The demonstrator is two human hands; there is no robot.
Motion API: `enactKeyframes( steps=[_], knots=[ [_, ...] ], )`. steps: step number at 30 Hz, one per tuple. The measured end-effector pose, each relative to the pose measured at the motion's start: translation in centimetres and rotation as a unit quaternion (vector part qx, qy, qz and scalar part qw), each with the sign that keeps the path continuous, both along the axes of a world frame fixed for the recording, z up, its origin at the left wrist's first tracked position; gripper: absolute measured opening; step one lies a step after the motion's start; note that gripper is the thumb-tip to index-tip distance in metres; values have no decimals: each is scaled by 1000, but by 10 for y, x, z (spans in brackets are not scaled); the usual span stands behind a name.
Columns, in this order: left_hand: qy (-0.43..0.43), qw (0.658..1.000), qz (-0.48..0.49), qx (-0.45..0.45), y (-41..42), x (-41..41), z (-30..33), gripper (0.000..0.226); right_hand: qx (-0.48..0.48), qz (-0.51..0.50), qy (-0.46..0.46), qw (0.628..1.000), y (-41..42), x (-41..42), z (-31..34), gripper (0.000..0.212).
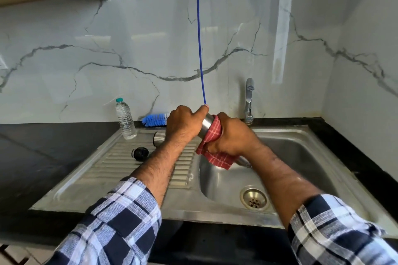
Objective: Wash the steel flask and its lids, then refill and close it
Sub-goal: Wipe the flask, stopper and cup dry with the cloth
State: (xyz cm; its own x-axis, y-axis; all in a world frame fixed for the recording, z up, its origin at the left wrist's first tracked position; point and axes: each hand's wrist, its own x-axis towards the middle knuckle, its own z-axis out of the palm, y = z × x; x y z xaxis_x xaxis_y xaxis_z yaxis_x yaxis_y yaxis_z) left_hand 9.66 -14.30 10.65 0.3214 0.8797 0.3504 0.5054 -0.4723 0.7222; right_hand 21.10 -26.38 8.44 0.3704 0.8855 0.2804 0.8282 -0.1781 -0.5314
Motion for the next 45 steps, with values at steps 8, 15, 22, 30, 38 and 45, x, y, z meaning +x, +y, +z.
enactKeyframes(
  steps=[8,15,22,30,38,45],
  knots=[
    [-87,992,39,-82,13,-12,13,54,61,-73,-206,974,-9,6,-20,85],
    [-86,996,2,-29,14,-23,27,52,-60,48,94,993,-19,41,-5,70],
    [-118,992,14,-41,24,-29,33,44,-61,52,241,967,-24,66,-24,62],
    [-178,959,34,-217,35,-17,7,42,159,-133,13,978,-14,51,-57,53],
    [-260,903,19,-342,11,3,-32,37,334,39,610,718,-3,51,-63,54],
    [-257,914,30,-311,-28,43,-57,82,407,135,751,502,15,10,-54,8]
  ],
)
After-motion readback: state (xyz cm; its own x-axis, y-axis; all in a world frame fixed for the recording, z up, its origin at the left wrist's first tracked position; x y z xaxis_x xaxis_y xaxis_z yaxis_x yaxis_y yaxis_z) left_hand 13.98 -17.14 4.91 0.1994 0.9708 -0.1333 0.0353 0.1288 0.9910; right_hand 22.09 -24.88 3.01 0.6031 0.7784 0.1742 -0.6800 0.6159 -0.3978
